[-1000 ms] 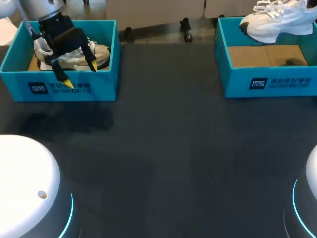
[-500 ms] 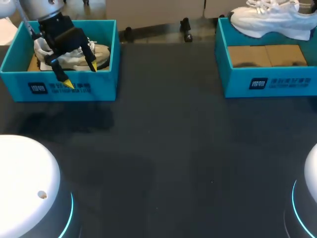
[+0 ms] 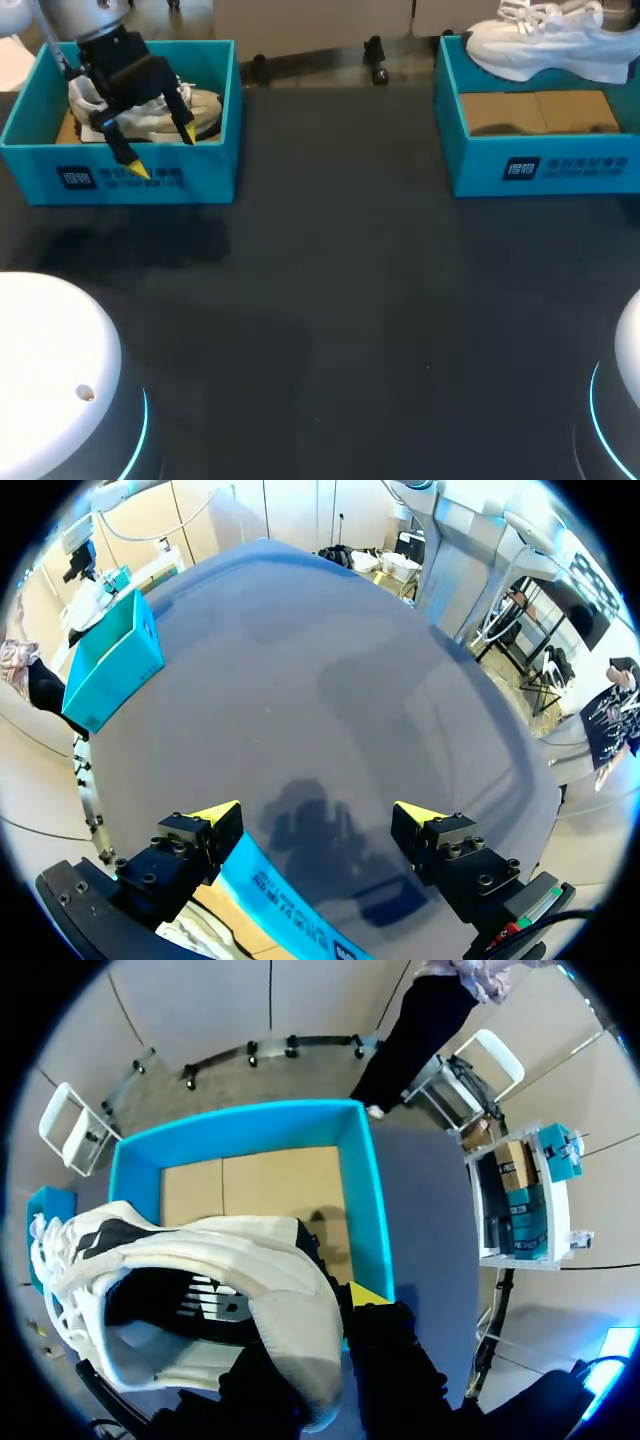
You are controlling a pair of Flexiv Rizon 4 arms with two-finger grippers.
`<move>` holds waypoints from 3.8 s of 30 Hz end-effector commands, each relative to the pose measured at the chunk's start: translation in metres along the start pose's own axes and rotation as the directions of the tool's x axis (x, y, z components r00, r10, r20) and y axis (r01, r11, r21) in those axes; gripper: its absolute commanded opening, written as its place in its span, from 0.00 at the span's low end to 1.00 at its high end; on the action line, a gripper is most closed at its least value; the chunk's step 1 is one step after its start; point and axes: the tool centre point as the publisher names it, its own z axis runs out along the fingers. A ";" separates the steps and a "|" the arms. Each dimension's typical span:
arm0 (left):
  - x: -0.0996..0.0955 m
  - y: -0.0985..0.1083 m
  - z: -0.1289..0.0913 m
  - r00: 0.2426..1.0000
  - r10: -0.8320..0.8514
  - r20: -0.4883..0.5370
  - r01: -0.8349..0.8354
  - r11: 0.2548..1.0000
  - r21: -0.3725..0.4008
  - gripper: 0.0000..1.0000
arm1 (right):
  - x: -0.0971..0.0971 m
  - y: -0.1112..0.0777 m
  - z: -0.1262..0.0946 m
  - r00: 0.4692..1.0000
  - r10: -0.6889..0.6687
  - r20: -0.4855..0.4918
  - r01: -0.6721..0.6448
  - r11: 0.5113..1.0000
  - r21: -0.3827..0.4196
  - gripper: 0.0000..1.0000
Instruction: Take the shoe out of the shoebox, open the shoe tongue, remove and reinsert the insole, then place the shoe into the shoebox
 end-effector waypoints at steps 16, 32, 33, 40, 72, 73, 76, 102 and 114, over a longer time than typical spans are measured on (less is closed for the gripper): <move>0.001 0.000 -0.001 1.000 0.000 -0.001 0.000 1.000 -0.002 1.00 | 0.003 -0.008 0.048 0.999 -0.030 -0.025 0.031 1.000 0.008 0.00; 0.001 0.000 -0.001 1.000 0.000 -0.001 0.000 1.000 -0.002 1.00 | -0.018 -0.009 0.056 1.000 -0.011 -0.014 0.011 1.000 0.025 0.00; 0.001 0.000 -0.001 1.000 0.000 -0.001 0.000 1.000 -0.002 1.00 | -0.018 -0.009 0.056 1.000 -0.011 -0.014 0.011 1.000 0.025 0.00; 0.001 0.000 -0.001 1.000 0.000 -0.001 0.000 1.000 -0.002 1.00 | -0.015 -0.009 0.058 1.000 -0.012 -0.013 0.012 1.000 0.024 0.00; 0.001 0.000 -0.001 1.000 0.000 -0.001 0.000 1.000 -0.002 1.00 | -0.025 -0.025 0.097 0.999 0.042 0.035 -0.043 0.999 0.028 0.00; 0.001 0.000 -0.001 1.000 0.000 -0.001 0.000 1.000 -0.002 1.00 | -0.027 -0.028 0.098 0.998 0.043 0.037 -0.044 0.999 0.028 0.00; 0.001 0.000 -0.001 1.000 0.000 -0.001 0.000 1.000 -0.002 1.00 | -0.032 -0.038 0.102 0.998 0.055 0.032 -0.056 0.998 0.034 0.00; 0.001 0.000 -0.001 1.000 0.000 -0.001 0.000 1.000 -0.002 1.00 | -0.010 -0.037 0.127 0.999 -0.034 0.024 0.034 0.999 0.020 0.00; 0.001 0.000 -0.001 1.000 0.000 -0.001 0.000 1.000 -0.002 1.00 | -0.007 -0.040 0.149 1.000 -0.027 0.007 0.026 0.999 0.027 0.00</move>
